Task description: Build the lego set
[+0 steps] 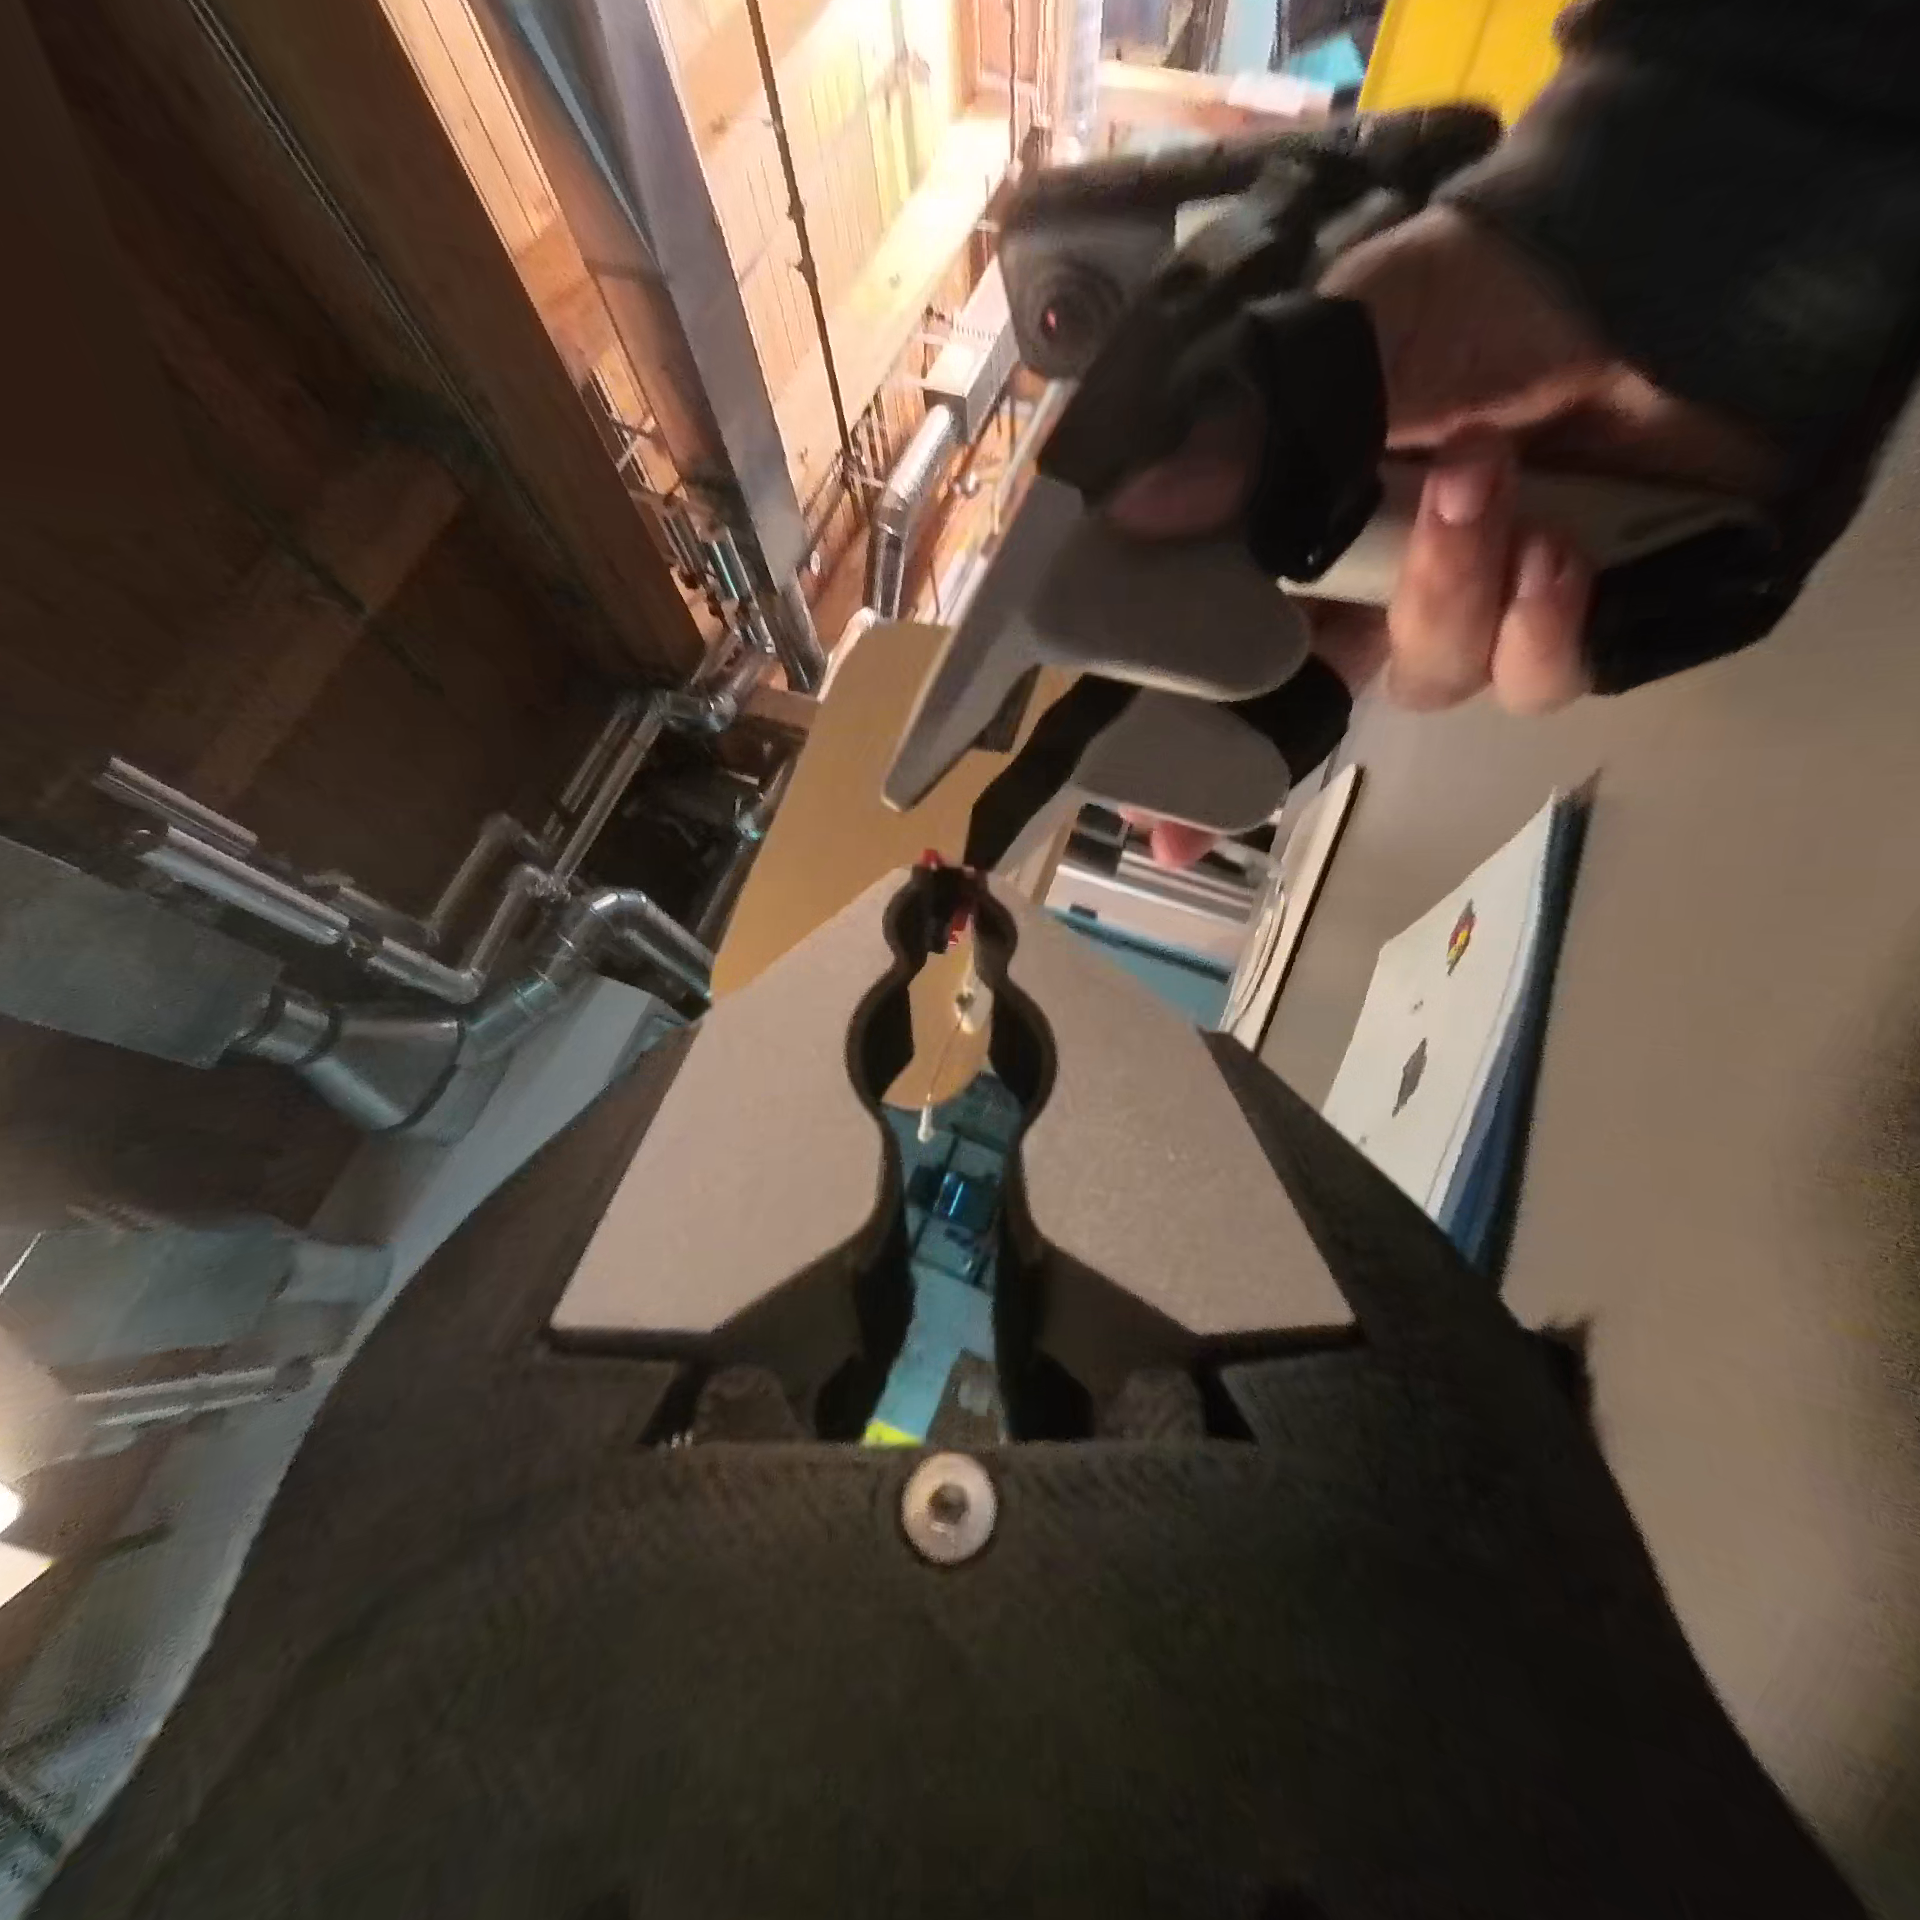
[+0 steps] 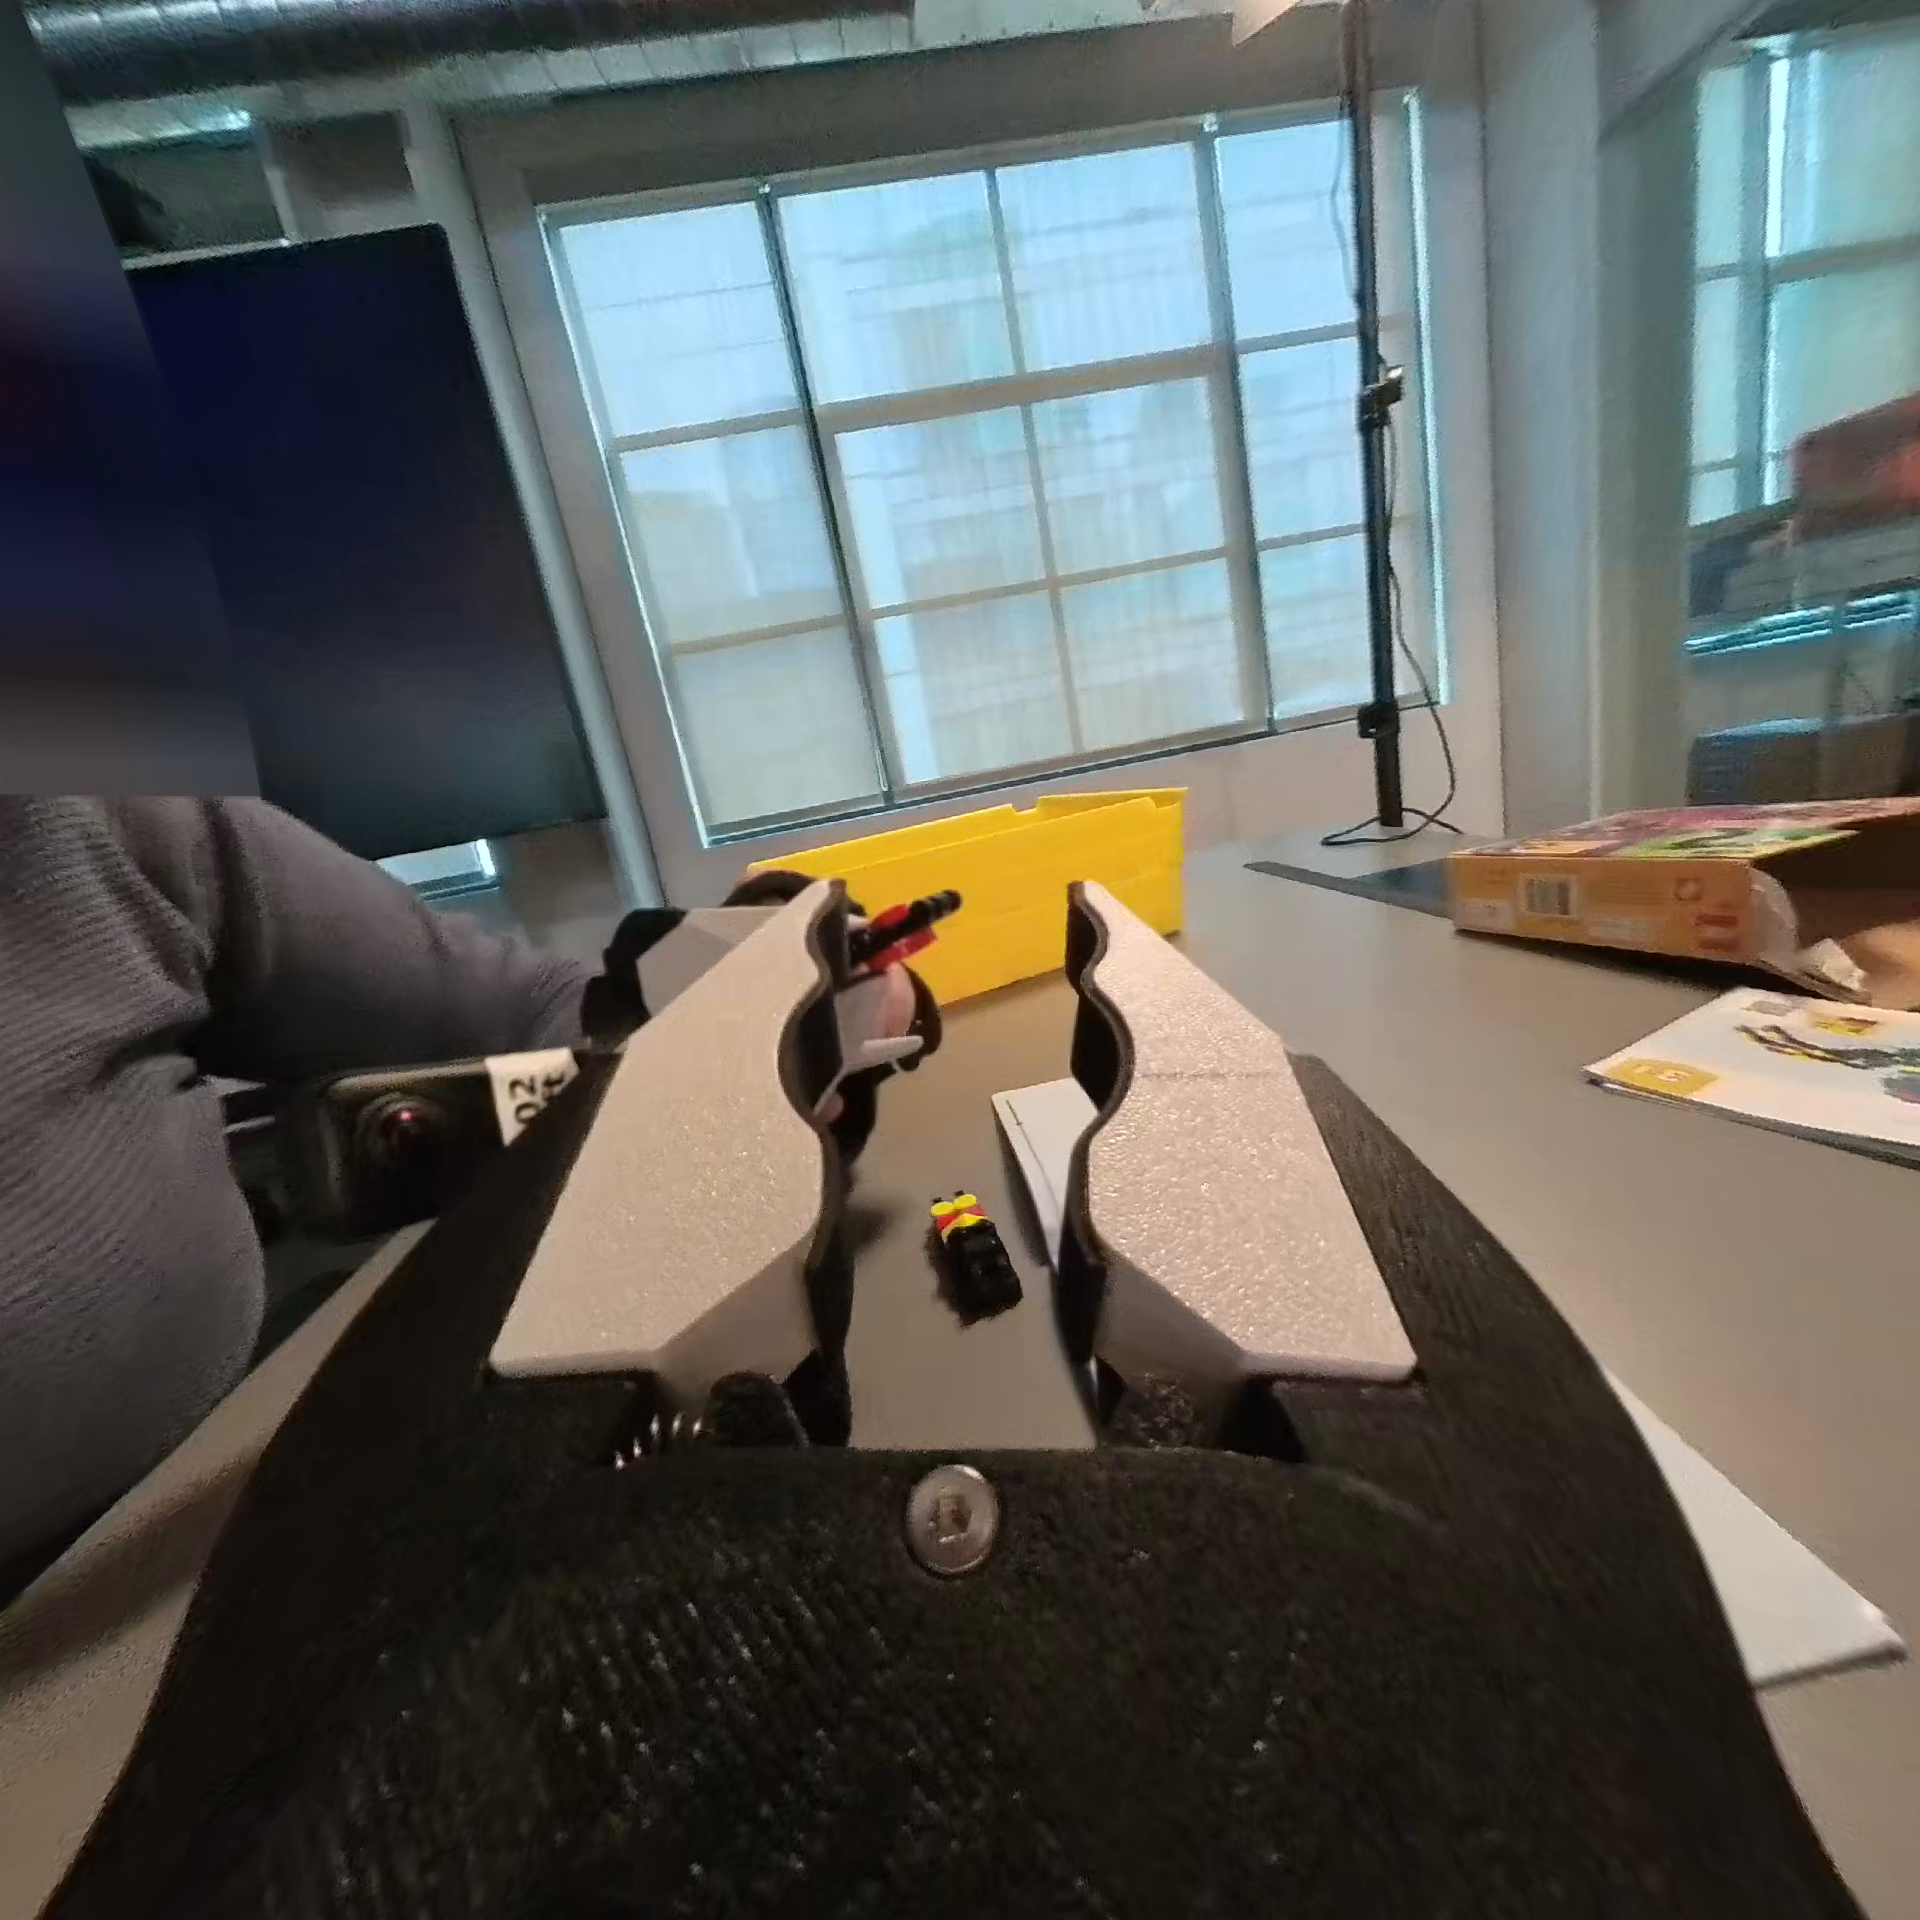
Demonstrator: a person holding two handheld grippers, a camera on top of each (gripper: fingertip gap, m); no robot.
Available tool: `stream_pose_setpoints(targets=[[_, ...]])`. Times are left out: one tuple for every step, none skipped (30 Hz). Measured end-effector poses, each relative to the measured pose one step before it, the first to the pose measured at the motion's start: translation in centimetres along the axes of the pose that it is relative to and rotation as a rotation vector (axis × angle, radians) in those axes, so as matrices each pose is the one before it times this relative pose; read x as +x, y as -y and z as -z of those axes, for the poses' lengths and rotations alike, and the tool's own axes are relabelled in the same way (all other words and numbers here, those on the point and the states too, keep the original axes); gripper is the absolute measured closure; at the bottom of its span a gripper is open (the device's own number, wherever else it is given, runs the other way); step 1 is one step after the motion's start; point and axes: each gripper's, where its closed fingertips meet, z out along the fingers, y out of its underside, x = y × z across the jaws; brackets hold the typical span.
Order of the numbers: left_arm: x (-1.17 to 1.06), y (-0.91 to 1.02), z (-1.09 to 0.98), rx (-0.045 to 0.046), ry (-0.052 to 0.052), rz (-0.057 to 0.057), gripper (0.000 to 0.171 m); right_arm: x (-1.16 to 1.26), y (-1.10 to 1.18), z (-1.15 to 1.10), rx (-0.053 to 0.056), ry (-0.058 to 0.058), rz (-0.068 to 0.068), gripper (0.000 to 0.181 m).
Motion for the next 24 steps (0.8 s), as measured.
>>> stream_pose_setpoints(targets=[[-0.122,0.366,0.209,0.01964,0.0004,0.0165,0.165,-0.289,-0.122,-0.046,-0.0090,0.0222,-0.0052,0.146],[-0.090,0.311,0.117,0.01542,-0.0012,0.0177,0.165,-0.247,-0.093,-0.038,-0.0066,0.0228,-0.0115,0.150],[0.012,0.248,0.047,0.01087,-0.0050,0.0205,0.165,-0.149,-0.040,-0.015,-0.0035,0.0186,-0.0150,0.151],[0.059,0.154,0.027,0.00645,-0.0064,0.0179,0.165,-0.318,-0.079,-0.018,-0.0051,0.0310,-0.0197,0.153],[-0.009,0.153,0.023,0.00750,-0.0023,0.0138,0.165,-0.474,-0.170,-0.050,-0.0116,0.0405,-0.0250,0.154],[-0.030,0.132,0.036,0.00642,-0.0018,0.0123,0.165,-0.371,-0.205,-0.104,-0.0130,0.0305,-0.0198,0.152],[-0.031,0.131,0.053,0.00704,-0.0019,0.0119,0.165,-0.362,-0.176,-0.121,-0.0107,0.0252,-0.0075,0.151],[-0.020,0.161,0.071,0.01031,-0.0020,0.0114,0.165,-0.234,-0.144,-0.105,-0.0079,0.0147,-0.0053,0.152],[0.030,0.200,0.061,0.01079,-0.0047,0.0114,0.165,-0.209,-0.105,-0.094,-0.0051,0.0142,-0.0077,0.154],[0.063,0.219,0.034,0.00974,-0.0056,0.0110,0.165,-0.278,-0.080,-0.064,-0.0028,0.0182,-0.0089,0.159],[0.074,0.212,0.032,0.00861,-0.0032,0.0068,0.165,-0.213,-0.026,-0.024,0.0008,0.0146,-0.0085,0.160],[0.011,0.180,0.030,0.00687,0.0012,0.0000,0.165,-0.153,0.048,0.031,0.0045,0.0124,-0.0072,0.162],[0.045,0.163,0.031,0.00748,-0.0024,0.0005,0.165,-0.113,0.040,0.051,0.0043,0.0113,-0.0095,0.164],[0.039,0.110,0.010,0.00480,-0.0013,0.0019,0.165,-0.098,-0.043,-0.009,-0.0018,0.0117,-0.0155,0.164],[0.022,0.095,0.018,0.00366,-0.0007,0.0007,0.165,-0.098,-0.017,0.001,-0.0002,0.0111,-0.0132,0.165],[0.018,0.066,0.010,0.00287,-0.0009,0.0014,0.165,-0.073,-0.020,-0.003,-0.0007,0.0082,-0.0068,0.165],[0.020,0.063,-0.005,0.00188,-0.0006,0.0022,0.165,-0.084,-0.016,-0.004,-0.0008,0.0067,-0.0037,0.165],[0.000,0.043,-0.006,0.00128,-0.0001,0.0022,0.165,-0.118,-0.026,-0.002,-0.0013,0.0102,-0.0057,0.166],[-0.013,0.013,-0.015,-0.00047,0.0010,0.0015,0.165,-0.158,-0.050,-0.016,-0.0024,0.0136,-0.0096,0.169],[0.012,0.014,-0.001,0.00189,-0.0006,-0.0015,0.165,0.011,-0.012,-0.003,-0.0002,0.0024,-0.0064,0.169],[0.012,0.005,-0.013,0.00017,0.0001,-0.0020,0.165,0.000,-0.013,-0.005,-0.0006,0.0013,-0.0025,0.169],[0.008,-0.001,-0.012,-0.00012,-0.0002,-0.0001,0.165,0.015,0.005,0.010,0.0002,0.0001,-0.0021,0.169],[0.004,-0.020,-0.011,-0.00052,0.0000,0.0004,0.165,0.020,0.006,0.002,0.0003,-0.0004,-0.0031,0.169],[0.001,-0.027,-0.008,-0.00064,-0.0005,0.0007,0.165,0.035,0.000,0.003,0.0003,-0.0007,-0.0040,0.169]])
